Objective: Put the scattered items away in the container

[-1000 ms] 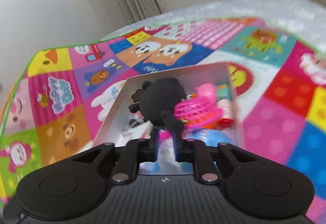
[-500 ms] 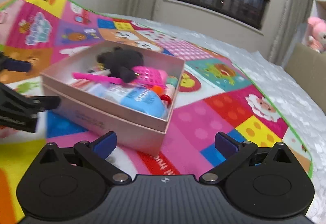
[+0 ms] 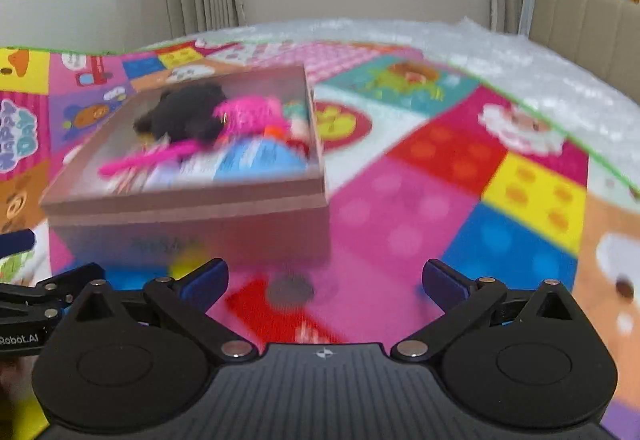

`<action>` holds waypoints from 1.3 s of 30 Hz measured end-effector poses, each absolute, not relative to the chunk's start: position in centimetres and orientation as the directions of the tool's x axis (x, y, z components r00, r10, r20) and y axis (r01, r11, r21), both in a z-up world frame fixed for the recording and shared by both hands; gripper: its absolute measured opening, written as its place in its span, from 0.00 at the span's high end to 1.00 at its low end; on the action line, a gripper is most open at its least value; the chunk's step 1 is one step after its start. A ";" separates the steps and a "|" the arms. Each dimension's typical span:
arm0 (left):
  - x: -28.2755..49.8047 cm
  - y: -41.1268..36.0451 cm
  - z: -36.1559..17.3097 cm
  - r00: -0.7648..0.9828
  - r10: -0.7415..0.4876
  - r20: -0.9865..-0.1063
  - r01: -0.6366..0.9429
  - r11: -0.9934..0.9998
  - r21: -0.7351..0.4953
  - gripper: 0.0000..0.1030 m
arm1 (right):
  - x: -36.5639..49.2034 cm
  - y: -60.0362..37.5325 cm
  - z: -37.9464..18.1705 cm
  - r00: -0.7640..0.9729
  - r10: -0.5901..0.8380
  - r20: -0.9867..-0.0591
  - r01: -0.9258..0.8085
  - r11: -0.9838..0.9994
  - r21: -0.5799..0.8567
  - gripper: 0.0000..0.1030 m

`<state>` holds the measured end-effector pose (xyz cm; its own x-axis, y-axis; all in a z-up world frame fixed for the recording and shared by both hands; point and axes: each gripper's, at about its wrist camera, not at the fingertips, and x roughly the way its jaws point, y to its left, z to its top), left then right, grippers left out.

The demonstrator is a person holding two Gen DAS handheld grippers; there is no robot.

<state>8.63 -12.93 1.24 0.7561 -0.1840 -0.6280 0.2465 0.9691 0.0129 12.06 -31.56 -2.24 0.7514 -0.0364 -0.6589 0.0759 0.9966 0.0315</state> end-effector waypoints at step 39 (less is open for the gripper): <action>6.7 -14.9 -0.1 0.780 -0.037 -0.624 0.071 0.997 0.029 0.00 | 10.3 -31.3 -3.9 0.775 -0.053 -0.630 0.049 0.999 -0.024 0.00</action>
